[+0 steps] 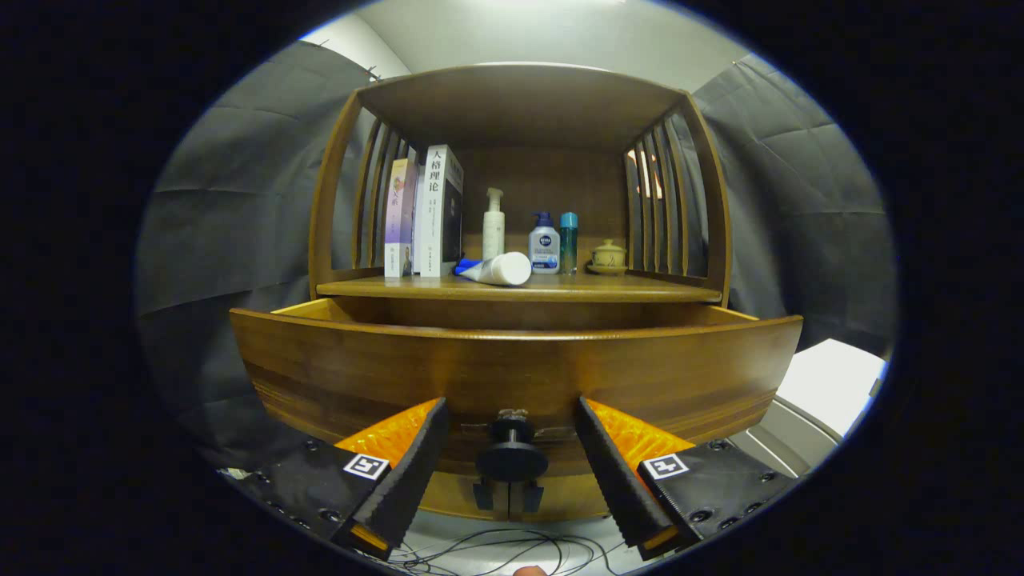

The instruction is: Pull open the drawer, take out the items inside it, and place them on the countertop above the cabinet.

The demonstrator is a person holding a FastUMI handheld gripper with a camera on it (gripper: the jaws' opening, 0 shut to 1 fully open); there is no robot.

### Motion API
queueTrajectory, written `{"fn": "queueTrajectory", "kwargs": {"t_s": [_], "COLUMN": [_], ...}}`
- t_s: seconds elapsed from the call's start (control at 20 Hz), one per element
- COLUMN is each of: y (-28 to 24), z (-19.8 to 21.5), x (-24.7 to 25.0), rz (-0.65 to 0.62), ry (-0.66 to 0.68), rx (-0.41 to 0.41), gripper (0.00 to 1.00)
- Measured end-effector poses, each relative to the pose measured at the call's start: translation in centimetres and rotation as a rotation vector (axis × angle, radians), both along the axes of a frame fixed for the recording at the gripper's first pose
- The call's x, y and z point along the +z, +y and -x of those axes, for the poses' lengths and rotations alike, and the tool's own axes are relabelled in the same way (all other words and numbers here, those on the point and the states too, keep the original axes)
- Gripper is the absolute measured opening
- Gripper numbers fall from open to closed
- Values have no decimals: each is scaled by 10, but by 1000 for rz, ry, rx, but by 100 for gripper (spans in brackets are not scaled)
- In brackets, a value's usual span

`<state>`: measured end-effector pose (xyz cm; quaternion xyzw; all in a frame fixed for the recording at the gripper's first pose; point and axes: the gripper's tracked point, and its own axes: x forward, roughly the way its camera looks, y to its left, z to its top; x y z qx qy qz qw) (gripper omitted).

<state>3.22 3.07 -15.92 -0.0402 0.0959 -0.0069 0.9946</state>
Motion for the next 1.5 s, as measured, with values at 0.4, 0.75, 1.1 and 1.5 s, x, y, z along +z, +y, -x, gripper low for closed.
{"fn": "queueTrajectory", "kwargs": {"t_s": [0.4,0.75,1.1,1.5], "y": [-1,-3,-4,-5], "z": [-34,-66,-90,-107], "x": [-3,-5,-7,-9], "rz": [3,15,28,22], "ry": [2,4,-6,1], "rx": [0,-3,-1,-6], "gripper": [99,100,100,100]}}
